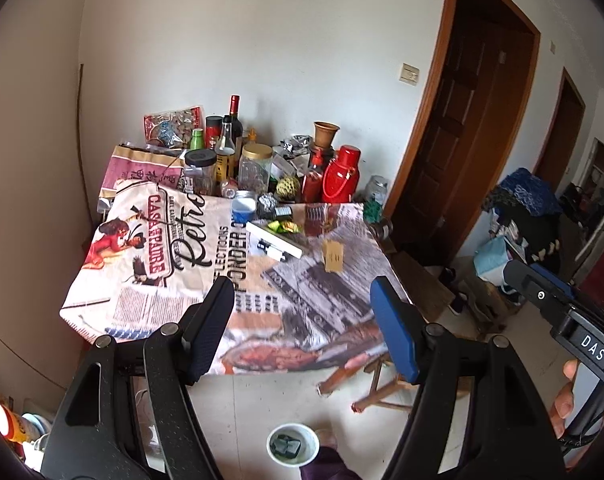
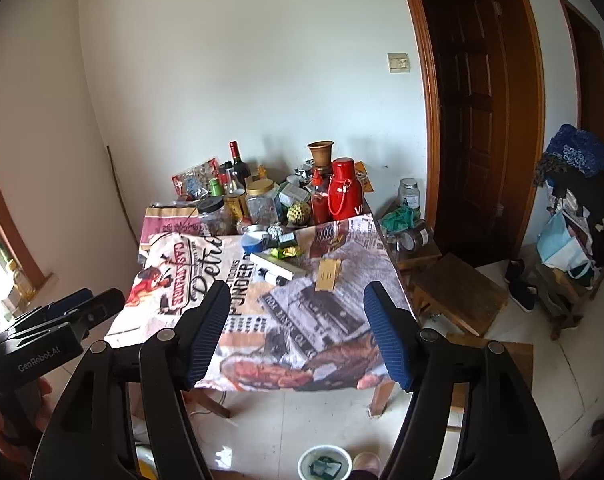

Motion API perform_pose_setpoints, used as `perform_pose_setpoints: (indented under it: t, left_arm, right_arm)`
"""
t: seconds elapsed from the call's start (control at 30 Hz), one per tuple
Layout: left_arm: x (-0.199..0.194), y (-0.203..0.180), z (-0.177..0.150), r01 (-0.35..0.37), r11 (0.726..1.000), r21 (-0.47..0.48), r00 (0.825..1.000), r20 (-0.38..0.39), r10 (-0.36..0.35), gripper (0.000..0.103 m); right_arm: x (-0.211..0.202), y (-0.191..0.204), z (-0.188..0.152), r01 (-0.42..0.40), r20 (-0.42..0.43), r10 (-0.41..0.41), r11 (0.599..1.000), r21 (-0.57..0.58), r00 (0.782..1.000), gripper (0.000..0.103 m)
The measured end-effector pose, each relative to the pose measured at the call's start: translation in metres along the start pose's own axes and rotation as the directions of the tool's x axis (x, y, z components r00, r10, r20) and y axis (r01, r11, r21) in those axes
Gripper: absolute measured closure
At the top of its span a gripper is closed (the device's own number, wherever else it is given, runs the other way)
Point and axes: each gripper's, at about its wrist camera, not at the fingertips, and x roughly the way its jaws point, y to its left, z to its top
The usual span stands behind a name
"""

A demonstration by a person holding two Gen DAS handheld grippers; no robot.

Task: Collect trash
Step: 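Raise both tools back to the table toward brown box and glass bottle, then grasp the small brown cardboard box with the right gripper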

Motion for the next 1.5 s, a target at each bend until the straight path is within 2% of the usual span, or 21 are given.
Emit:
perform_pose_setpoints:
  t: [0.3, 0.5, 0.6, 0.8, 1.07, 1.17, 1.27, 1.37, 1.5]
  left_arm:
    - [0.081, -0.027, 0.057, -0.060, 0.997, -0.054, 0.998, 0.001, 0.060, 0.034]
    - [0.129, -0.038, 0.076, -0.109, 0.990, -0.090, 0.994, -0.024, 0.107, 0.034]
    - [0.154, -0.039, 0.078, -0.136, 0.987, -0.091, 0.989, -0.072, 0.129, 0.034]
    - [0.197, -0.020, 0.079, -0.164, 0.983, -0.086, 0.977, -0.149, 0.150, 0.034]
    - [0.253, 0.028, 0.089, -0.141, 0.990, -0.003, 0.962, -0.235, 0.136, 0.033]
    - [0.283, 0.053, 0.090, -0.108, 0.994, 0.019, 0.949, -0.295, 0.109, 0.034]
    - [0.312, 0.071, 0.087, -0.080, 0.996, 0.037, 0.932, -0.350, 0.088, 0.034]
    - [0.346, 0.088, 0.076, -0.057, 0.997, 0.048, 0.906, -0.418, 0.072, 0.034]
    - [0.387, 0.099, 0.052, -0.021, 0.999, 0.050, 0.860, -0.508, 0.044, 0.034]
  right_arm:
    - [0.066, -0.037, 0.055, -0.071, -0.041, 0.069, 0.996, -0.053, 0.997, 0.037]
    - [0.113, -0.055, 0.078, -0.119, -0.092, 0.110, 0.988, -0.102, 0.990, 0.037]
    - [0.133, -0.058, 0.079, -0.125, -0.127, 0.111, 0.986, -0.107, 0.986, 0.037]
    - [0.179, -0.054, 0.079, -0.141, -0.211, 0.120, 0.986, -0.087, 0.970, 0.037]
    - [0.236, -0.040, 0.078, -0.060, -0.262, 0.053, 0.998, -0.019, 0.964, 0.037]
    - [0.262, -0.032, 0.074, -0.008, -0.296, 0.007, 1.000, 0.000, 0.955, 0.037]
    - [0.293, -0.029, 0.064, 0.029, -0.356, -0.020, 0.999, 0.021, 0.934, 0.037]
    - [0.324, -0.028, 0.048, 0.076, -0.418, -0.059, 0.997, 0.023, 0.907, 0.037]
    - [0.357, -0.032, 0.028, 0.113, -0.478, -0.083, 0.993, 0.035, 0.874, 0.038]
